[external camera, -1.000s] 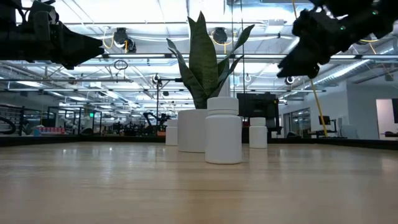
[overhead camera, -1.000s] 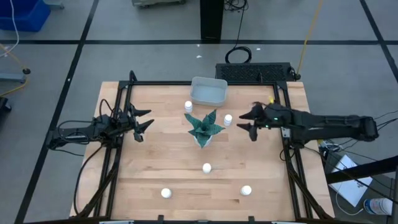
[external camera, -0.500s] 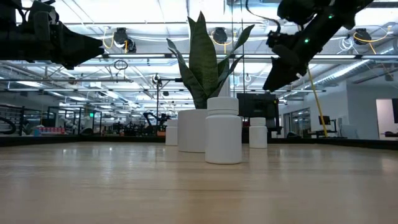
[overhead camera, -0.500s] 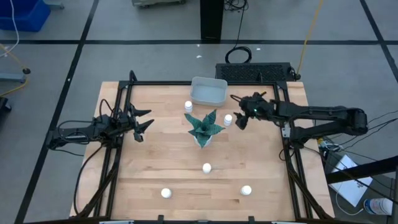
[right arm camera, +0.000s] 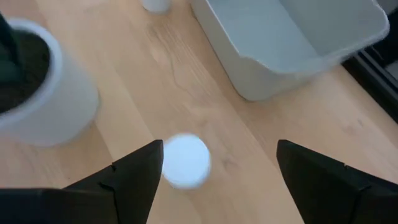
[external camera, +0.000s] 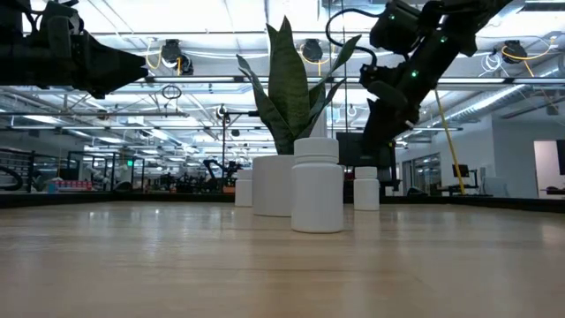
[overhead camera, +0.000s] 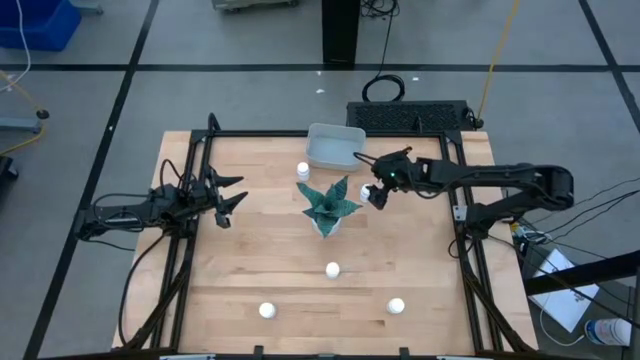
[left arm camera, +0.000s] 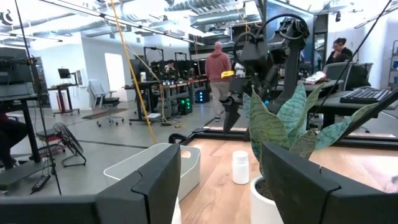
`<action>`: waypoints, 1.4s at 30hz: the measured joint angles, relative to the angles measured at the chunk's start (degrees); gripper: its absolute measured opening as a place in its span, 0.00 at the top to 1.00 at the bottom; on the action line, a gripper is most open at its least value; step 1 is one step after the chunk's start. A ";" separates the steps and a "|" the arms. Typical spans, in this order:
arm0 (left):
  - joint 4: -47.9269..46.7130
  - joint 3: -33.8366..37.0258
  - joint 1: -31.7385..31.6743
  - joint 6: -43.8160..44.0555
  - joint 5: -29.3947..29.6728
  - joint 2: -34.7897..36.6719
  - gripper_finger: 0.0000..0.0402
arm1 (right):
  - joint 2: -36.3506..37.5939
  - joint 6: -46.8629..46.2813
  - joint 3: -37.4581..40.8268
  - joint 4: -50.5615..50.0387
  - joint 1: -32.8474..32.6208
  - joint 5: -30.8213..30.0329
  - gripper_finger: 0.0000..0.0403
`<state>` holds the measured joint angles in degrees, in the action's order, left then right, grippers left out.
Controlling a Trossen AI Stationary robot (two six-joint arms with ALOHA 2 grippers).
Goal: Pick and place pill bottles into a basket
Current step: Put the white medicine bottle into the gray bin
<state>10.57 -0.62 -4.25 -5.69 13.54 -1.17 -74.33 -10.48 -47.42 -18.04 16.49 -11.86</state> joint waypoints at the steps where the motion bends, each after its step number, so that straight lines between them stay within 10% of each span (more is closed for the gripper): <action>1: 0.00 0.00 0.00 0.00 0.02 0.00 0.43 | -0.45 0.00 -0.04 0.25 -0.13 -0.15 0.24; 42: 0.00 0.00 -0.02 -0.02 0.02 0.00 0.43 | -6.26 -4.65 5.53 9.89 -1.98 -1.79 0.20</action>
<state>10.57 -0.62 -4.27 -5.71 13.56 -1.17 -80.59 -15.13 -41.90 -8.15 14.50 -13.65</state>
